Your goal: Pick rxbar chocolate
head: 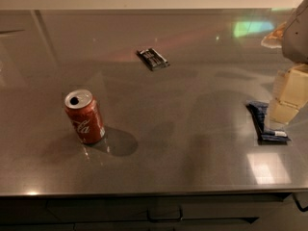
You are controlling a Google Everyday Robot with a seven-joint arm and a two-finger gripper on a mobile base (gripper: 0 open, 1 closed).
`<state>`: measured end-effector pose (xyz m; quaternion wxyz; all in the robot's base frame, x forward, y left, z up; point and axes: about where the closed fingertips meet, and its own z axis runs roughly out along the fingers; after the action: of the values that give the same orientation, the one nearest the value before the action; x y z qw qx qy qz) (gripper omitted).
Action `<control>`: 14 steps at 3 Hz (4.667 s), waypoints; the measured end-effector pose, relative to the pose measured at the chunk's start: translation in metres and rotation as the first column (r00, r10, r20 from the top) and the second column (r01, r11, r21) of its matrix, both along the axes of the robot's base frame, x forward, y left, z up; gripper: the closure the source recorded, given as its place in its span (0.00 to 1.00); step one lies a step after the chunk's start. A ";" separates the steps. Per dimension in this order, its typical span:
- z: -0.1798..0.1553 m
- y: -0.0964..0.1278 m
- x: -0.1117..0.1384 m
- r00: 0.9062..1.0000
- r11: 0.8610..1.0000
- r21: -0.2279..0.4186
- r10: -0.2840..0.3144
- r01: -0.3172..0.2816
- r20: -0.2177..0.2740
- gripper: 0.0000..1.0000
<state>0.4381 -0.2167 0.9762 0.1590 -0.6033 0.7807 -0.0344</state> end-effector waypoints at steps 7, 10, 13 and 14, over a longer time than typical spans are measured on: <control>-0.057 0.119 0.224 0.978 0.905 0.379 0.148 -0.193 0.144 0.00; -0.085 0.142 0.285 0.998 0.882 0.471 -0.028 0.001 0.050 0.00; -0.110 0.169 0.301 0.999 0.878 0.475 -0.052 0.050 -0.008 0.00; -0.135 0.177 0.303 0.999 0.897 0.440 -0.034 0.041 -0.023 0.00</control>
Offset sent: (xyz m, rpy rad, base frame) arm 0.0580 0.0419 0.0009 0.1031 -0.1081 0.0786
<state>0.7414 -0.0401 0.8414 0.2848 -0.5370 0.7808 0.1444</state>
